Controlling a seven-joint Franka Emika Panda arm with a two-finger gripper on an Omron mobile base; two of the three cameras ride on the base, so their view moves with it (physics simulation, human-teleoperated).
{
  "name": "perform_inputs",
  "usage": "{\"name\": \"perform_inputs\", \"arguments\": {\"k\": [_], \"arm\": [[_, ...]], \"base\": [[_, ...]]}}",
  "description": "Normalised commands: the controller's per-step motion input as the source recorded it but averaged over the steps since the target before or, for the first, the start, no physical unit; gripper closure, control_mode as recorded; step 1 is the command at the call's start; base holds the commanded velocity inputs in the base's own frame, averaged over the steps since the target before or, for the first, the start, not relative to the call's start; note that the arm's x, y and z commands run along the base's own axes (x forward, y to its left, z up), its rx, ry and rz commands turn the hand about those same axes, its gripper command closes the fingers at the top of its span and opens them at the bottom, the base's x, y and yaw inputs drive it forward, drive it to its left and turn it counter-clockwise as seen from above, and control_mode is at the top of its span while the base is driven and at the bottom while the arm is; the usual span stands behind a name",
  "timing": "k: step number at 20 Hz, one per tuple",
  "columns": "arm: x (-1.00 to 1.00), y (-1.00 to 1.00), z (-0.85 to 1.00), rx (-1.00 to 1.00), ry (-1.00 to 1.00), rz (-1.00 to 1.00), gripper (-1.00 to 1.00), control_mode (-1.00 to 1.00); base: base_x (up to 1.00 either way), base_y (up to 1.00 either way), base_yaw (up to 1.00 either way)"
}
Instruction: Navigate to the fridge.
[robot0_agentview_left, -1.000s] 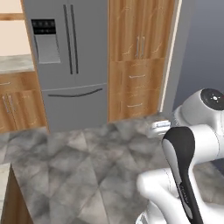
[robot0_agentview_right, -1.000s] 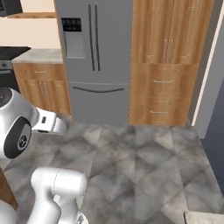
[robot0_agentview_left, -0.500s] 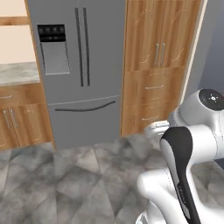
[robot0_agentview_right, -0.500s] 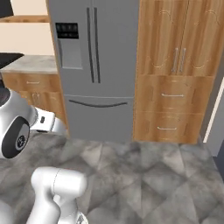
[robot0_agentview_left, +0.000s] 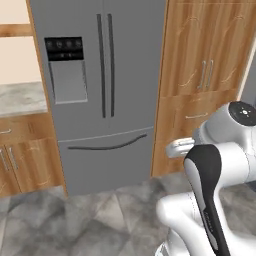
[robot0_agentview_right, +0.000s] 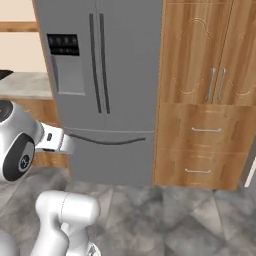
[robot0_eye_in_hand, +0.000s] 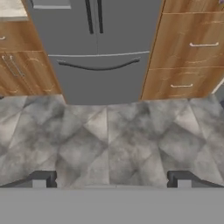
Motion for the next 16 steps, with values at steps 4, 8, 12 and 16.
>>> {"name": "perform_inputs", "arguments": {"k": [4,8,12,16], "arm": [[0.00,0.00,0.00,0.00,0.00,0.00,-1.00,1.00],[0.00,0.00,0.00,0.00,0.00,0.00,-1.00,1.00],[0.00,0.00,0.00,0.00,0.00,0.00,-1.00,1.00],[0.00,0.00,0.00,0.00,0.00,0.00,-1.00,1.00]], "base": [[1.00,0.46,0.00],[1.00,0.55,0.00],[1.00,0.33,0.00],[1.00,0.09,0.01]]}}
